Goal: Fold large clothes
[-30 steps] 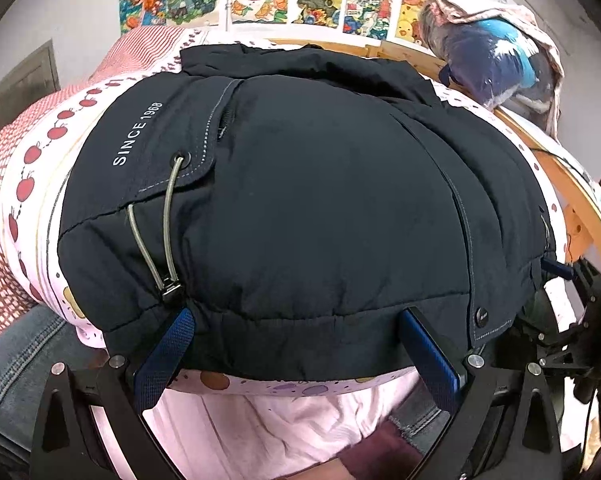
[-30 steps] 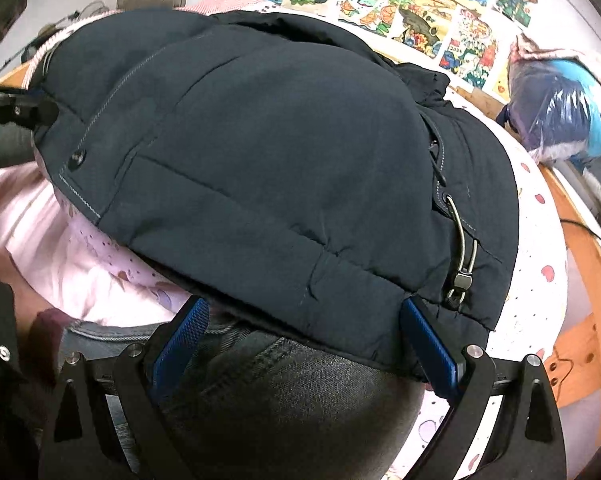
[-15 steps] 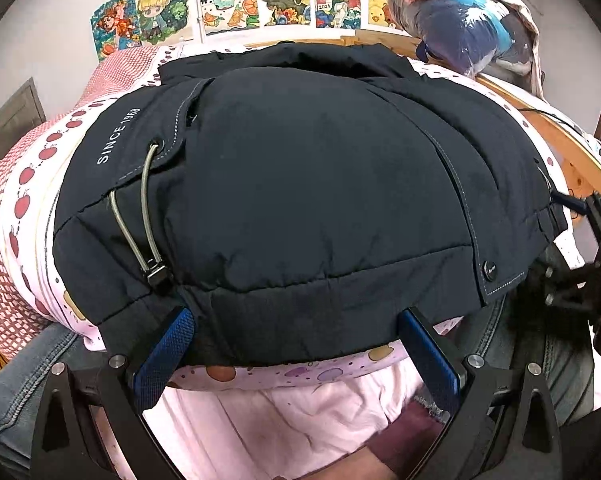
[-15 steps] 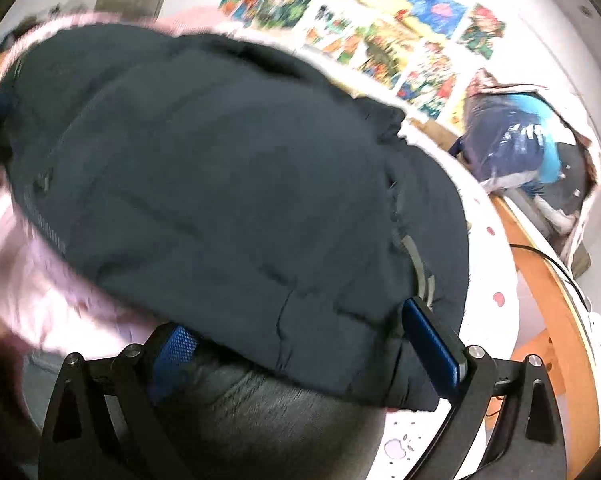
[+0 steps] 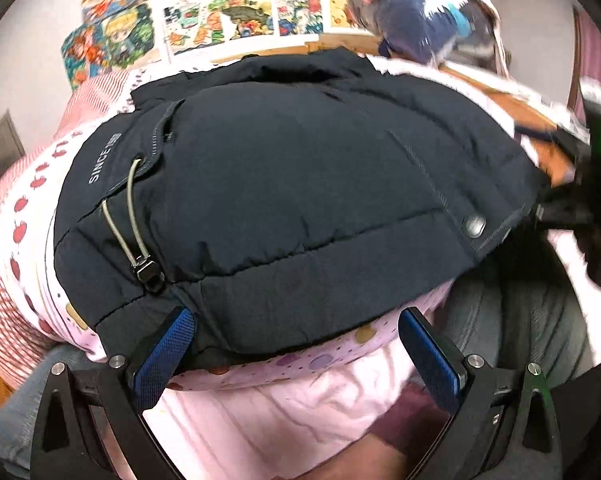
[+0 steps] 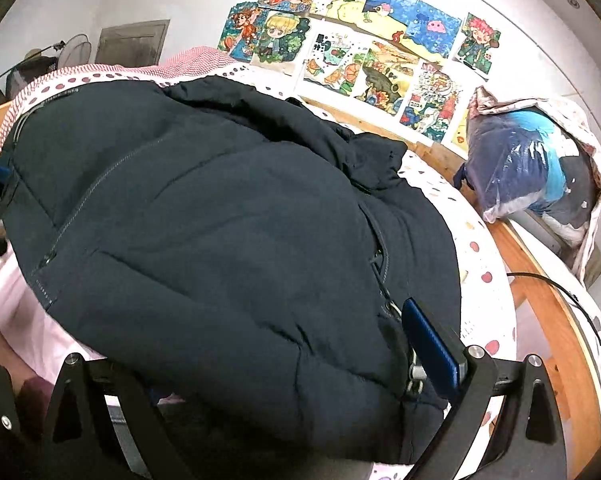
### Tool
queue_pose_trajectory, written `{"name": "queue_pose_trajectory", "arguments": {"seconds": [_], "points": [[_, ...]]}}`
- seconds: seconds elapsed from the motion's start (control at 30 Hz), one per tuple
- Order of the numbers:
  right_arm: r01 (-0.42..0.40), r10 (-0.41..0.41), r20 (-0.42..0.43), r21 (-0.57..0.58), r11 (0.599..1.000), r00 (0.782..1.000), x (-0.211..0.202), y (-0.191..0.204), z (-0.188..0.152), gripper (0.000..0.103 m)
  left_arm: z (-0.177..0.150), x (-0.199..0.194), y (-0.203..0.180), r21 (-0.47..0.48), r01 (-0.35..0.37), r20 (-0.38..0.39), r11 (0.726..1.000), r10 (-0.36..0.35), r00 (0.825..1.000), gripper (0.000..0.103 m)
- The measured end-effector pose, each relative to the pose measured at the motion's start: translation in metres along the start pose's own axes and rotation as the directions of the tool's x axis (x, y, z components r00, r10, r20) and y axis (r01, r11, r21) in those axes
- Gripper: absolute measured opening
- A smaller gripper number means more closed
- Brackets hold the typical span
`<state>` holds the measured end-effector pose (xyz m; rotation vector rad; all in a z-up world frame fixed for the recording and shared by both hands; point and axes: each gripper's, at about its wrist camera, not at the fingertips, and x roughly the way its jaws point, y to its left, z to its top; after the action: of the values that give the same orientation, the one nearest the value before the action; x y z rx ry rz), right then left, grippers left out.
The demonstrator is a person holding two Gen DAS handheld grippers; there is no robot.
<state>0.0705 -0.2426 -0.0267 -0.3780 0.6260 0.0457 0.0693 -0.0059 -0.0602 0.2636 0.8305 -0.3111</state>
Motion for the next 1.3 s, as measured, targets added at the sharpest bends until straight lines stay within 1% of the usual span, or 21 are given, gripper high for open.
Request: {"name": "queue_pose_trajectory", "arguments": {"seconds": [0.1,0.2,0.3,0.43,0.5,0.53,0.6,0.63,0.67,0.7,0.73,0.8,0.87,0.97,1.07,1.1,1.17,1.2,1.23,1.27,1.3], "points": [[-0.010,0.010,0.004,-0.002,1.000,1.000,0.007,-0.005,0.006,0.095,0.000,0.007,-0.011,0.082,-0.076,-0.018,0.994,0.077,0.997,0.103],[-0.030,0.030,0.009,0.020,0.999,1.000,0.006,-0.008,0.010,0.095,-0.002,0.018,-0.023,0.169,-0.170,-0.031,0.971,0.178,0.984,0.103],[-0.053,0.052,0.016,0.053,0.997,0.999,0.005,-0.013,0.012,0.095,-0.001,0.021,-0.027,0.188,-0.215,-0.022,0.958,0.223,0.975,0.103],[-0.062,0.061,0.020,0.066,0.996,0.998,0.007,-0.020,0.013,0.095,0.002,0.017,-0.029,0.180,-0.245,0.013,0.953,0.246,0.969,0.102],[-0.063,0.062,0.021,0.070,0.996,0.998,0.008,-0.021,0.013,0.095,0.002,0.017,-0.029,0.180,-0.264,0.024,0.948,0.264,0.964,0.092],[-0.064,0.063,0.020,0.071,0.995,0.998,0.007,-0.020,0.012,0.095,0.002,0.017,-0.028,0.175,-0.286,0.029,0.942,0.286,0.958,0.088],[-0.064,0.062,0.019,0.071,0.995,0.998,0.007,-0.020,0.011,0.095,0.002,0.017,-0.027,0.167,-0.322,0.031,0.932,0.322,0.946,0.068],[-0.061,0.060,0.019,0.069,0.996,0.998,0.006,-0.019,0.010,0.095,0.002,0.017,-0.026,0.162,-0.340,0.036,0.926,0.339,0.940,0.064],[-0.059,0.057,0.020,0.065,0.996,0.998,0.005,-0.018,0.010,0.095,0.002,0.015,-0.025,0.156,-0.358,0.047,0.920,0.355,0.934,0.056],[-0.053,0.052,0.019,0.057,0.997,0.998,0.005,-0.017,0.008,0.095,0.002,0.013,-0.025,0.156,-0.369,0.052,0.916,0.366,0.929,0.048],[-0.045,0.044,0.020,0.047,0.998,0.999,0.001,-0.015,0.007,0.095,0.002,0.012,-0.025,0.164,-0.386,0.064,0.908,0.380,0.923,0.045],[-0.020,0.020,0.020,0.007,1.000,1.000,-0.001,-0.010,0.004,0.095,0.003,0.008,-0.027,0.179,-0.413,0.094,0.893,0.402,0.911,0.032],[0.006,-0.005,0.016,-0.046,0.999,1.000,-0.003,-0.005,0.000,0.095,0.005,0.002,-0.025,0.171,-0.438,0.127,0.882,0.421,0.898,0.022],[0.049,-0.048,0.012,-0.127,0.991,0.999,-0.006,0.006,-0.008,0.095,0.009,-0.011,-0.023,0.147,-0.439,0.177,0.886,0.413,0.893,0.015],[0.081,-0.082,-0.004,-0.159,0.984,0.997,-0.011,0.011,-0.015,0.095,0.012,-0.023,-0.026,0.154,-0.464,0.240,0.872,0.422,0.874,0.011],[0.085,-0.087,-0.010,-0.154,0.984,0.996,-0.012,0.011,-0.017,0.094,0.015,-0.025,-0.024,0.150,-0.465,0.250,0.872,0.421,0.872,0.011],[0.082,-0.084,-0.017,-0.120,0.989,0.996,-0.016,0.008,-0.021,0.088,0.018,-0.031,-0.024,0.135,-0.458,0.260,0.879,0.415,0.872,0.011],[0.085,-0.087,-0.019,-0.107,0.991,0.996,-0.018,0.007,-0.022,0.081,0.019,-0.034,-0.025,0.127,-0.455,0.263,0.881,0.412,0.872,0.010],[0.092,-0.094,-0.020,-0.100,0.991,0.995,-0.019,0.006,-0.023,0.068,0.021,-0.036,-0.025,0.122,-0.454,0.267,0.882,0.412,0.871,0.010],[0.092,-0.095,-0.021,-0.097,0.991,0.995,-0.020,0.005,-0.024,0.062,0.022,-0.037,-0.024,0.119,-0.453,0.270,0.883,0.410,0.871,0.010],[0.084,-0.086,-0.019,-0.093,0.992,0.996,-0.020,0.004,-0.024,0.053,0.022,-0.039,-0.024,0.116,-0.451,0.273,0.885,0.409,0.871,0.010]]}}
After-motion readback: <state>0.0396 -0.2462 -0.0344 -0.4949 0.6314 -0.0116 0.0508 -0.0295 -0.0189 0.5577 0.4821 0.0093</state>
